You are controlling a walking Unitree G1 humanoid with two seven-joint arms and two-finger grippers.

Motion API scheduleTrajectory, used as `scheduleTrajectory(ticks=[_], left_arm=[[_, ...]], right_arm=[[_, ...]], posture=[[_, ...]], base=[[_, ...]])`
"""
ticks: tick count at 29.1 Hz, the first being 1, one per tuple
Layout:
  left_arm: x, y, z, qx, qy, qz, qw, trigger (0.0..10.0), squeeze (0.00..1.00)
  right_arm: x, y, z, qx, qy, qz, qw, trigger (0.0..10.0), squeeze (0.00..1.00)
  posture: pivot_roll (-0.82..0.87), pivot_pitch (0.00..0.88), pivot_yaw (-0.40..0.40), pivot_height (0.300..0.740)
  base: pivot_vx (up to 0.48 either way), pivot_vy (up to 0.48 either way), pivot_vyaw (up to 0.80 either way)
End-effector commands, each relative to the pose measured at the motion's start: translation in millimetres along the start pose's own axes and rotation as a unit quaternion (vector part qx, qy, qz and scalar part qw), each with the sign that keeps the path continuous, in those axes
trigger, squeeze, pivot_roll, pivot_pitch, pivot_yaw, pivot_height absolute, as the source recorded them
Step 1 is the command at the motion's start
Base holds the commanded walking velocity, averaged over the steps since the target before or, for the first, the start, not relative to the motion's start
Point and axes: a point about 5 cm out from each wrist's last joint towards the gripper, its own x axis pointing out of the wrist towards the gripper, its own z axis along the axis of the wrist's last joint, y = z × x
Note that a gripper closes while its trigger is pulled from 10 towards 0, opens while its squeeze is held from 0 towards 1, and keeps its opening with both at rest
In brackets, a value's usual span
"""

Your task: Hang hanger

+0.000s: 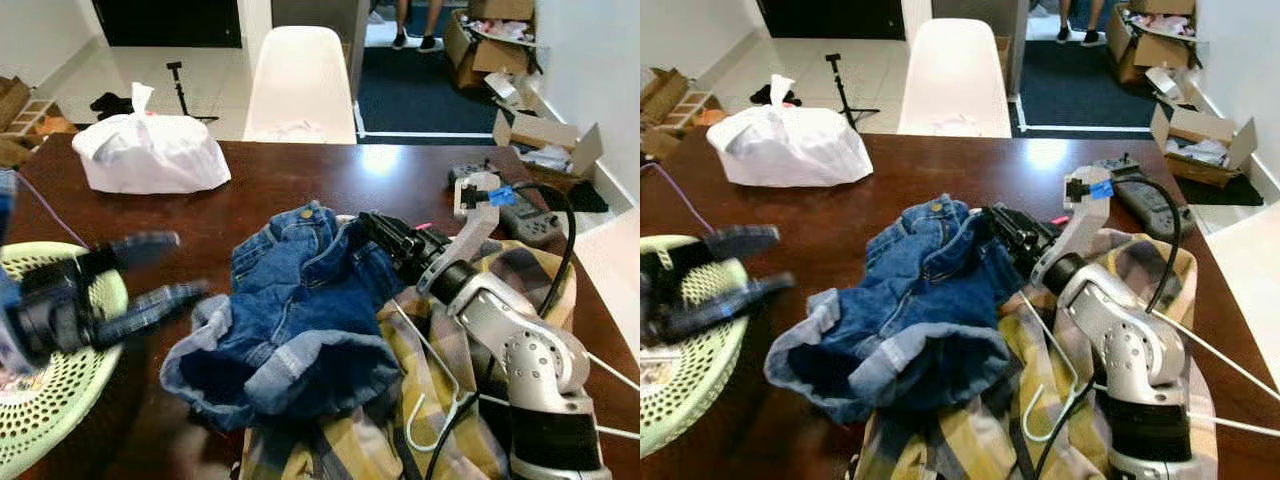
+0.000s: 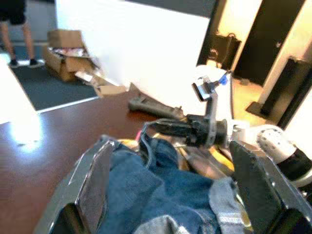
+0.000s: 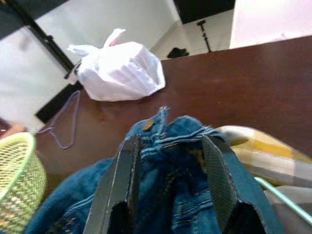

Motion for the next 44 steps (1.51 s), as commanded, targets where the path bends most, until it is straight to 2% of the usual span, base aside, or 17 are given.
scheduleTrajectory(ticks=[1, 2, 5, 6, 7, 8, 9, 11, 16, 18, 20, 22, 24, 29, 33, 34, 44], left_arm=[[-1.5, 0.1, -1, -0.008, -0.006, 0.003, 1.0, 10.0, 1.0], [-0.5, 5.9, -5, -0.004, -0.005, 0.027, 1.0, 10.0, 1.0], [-0.5, 5.9, -5, -0.004, -0.005, 0.027, 1.0, 10.0, 1.0], [-0.6, 19.9, -12, 0.003, 0.004, 0.085, 0.996, 10.0, 1.0], [-2.8, 38.9, -19, 0.002, 0.008, 0.161, 0.987, 10.0, 0.0], [-4.9, 51.8, -24, 0.002, 0.012, 0.214, 0.977, 10.0, 0.0], [-4.9, 51.8, -24, 0.002, 0.012, 0.214, 0.977, 10.0, 0.0], [-7.6, 65.3, -30, -0.002, 0.014, 0.266, 0.964, 10.0, 0.0], [-7.1, 66.2, -32, -0.004, 0.016, 0.269, 0.963, 10.0, 0.0], [-3.3, 65.3, -36, -0.014, 0.013, 0.262, 0.965, 10.0, 0.0], [0.2, 64.8, -38, -0.022, 0.011, 0.255, 0.967, 10.0, 0.0], [0.2, 64.8, -38, -0.022, 0.011, 0.255, 0.967, 10.0, 0.0], [3.9, 64.7, -41, -0.022, 0.009, 0.253, 0.967, 10.0, 0.0], [7.3, 64.7, -42, -0.02, 0.006, 0.254, 0.967, 10.0, 0.0], [11.1, 63.2, -43, -0.02, 0.001, 0.251, 0.968, 10.0, 0.0], [12.1, 62.2, -44, -0.02, 0.001, 0.25, 0.968, 10.0, 0.0], [17.6, 56.5, -47, -0.027, -0.001, 0.239, 0.971, 10.0, 0.0]], right_arm=[[0.2, -1.0, -3, -0.008, 0.006, -0.002, 1.0, 10.0, 0.0], [2.8, -4.6, -3, -0.043, 0.014, -0.012, 0.999, 10.0, 0.0], [2.8, -4.6, -3, -0.043, 0.014, -0.012, 0.999, 10.0, 0.0], [6.1, -9.1, 1, -0.079, 0.017, -0.009, 0.997, 10.0, 1.0], [9.4, -19.3, 9, -0.124, 0.017, -0.012, 0.992, 10.0, 1.0], [10.9, -27.1, 16, -0.154, 0.018, -0.014, 0.988, 10.0, 1.0], [10.9, -27.1, 16, -0.154, 0.018, -0.014, 0.988, 10.0, 1.0], [5.7, -43.6, 33, -0.201, 0.021, -0.016, 0.979, 10.0, 1.0], [-3.0, -54.3, 42, -0.226, 0.032, -0.011, 0.974, 10.0, 1.0], [-21.8, -60.7, 43, -0.243, 0.077, 0.046, 0.966, 10.0, 1.0], [-38.3, -59.2, 35, -0.244, 0.129, 0.116, 0.954, 10.0, 1.0], [-38.3, -59.2, 35, -0.244, 0.129, 0.116, 0.954, 10.0, 1.0], [-46.5, -54.1, 24, -0.228, 0.168, 0.177, 0.942, 10.0, 1.0], [-41.4, -54.0, 15, -0.227, 0.186, 0.187, 0.938, 10.0, 1.0], [-22.1, -62.8, 11, -0.238, 0.178, 0.127, 0.946, 10.0, 0.99], [-16.5, -65.0, 10, -0.233, 0.173, 0.112, 0.95, 10.0, 0.0], [-6.8, -63.9, 8, -0.205, 0.182, 0.11, 0.955, 10.0, 0.0]], posture=[[0.07, 0.16, -0.018, 0.74], [0.07, 0.157, -0.016, 0.74], [0.07, 0.157, -0.016, 0.74], [0.07, 0.152, -0.017, 0.74], [0.07, 0.15, -0.019, 0.74], [0.07, 0.15, -0.019, 0.74], [0.07, 0.15, -0.019, 0.74], [0.07, 0.148, -0.021, 0.74], [0.07, 0.147, -0.021, 0.74], [0.06, 0.145, -0.02, 0.74], [0.05, 0.142, -0.021, 0.74], [0.05, 0.142, -0.021, 0.74], [0.05, 0.139, -0.021, 0.74], [0.05, 0.136, -0.023, 0.74], [0.06, 0.136, -0.026, 0.74], [0.06, 0.137, -0.027, 0.74], [0.06, 0.146, -0.027, 0.74]], base=[[0.0, 0.0, 0.0], [0.0, 0.0, 0.0], [0.0, 0.0, 0.0], [0.0, 0.0, 0.0], [0.0, 0.0, 0.0], [0.0, 0.0, 0.0], [0.0, 0.0, 0.0], [0.0, 0.0, 0.0], [0.0, 0.0, 0.0], [0.0, 0.0, 0.0], [0.0, 0.0, 0.0], [0.0, 0.0, 0.0], [0.0, 0.0, 0.0], [0.0, 0.0, 0.0], [0.0, 0.0, 0.0], [0.0, 0.0, 0.0], [0.0, 0.0, 0.0]])
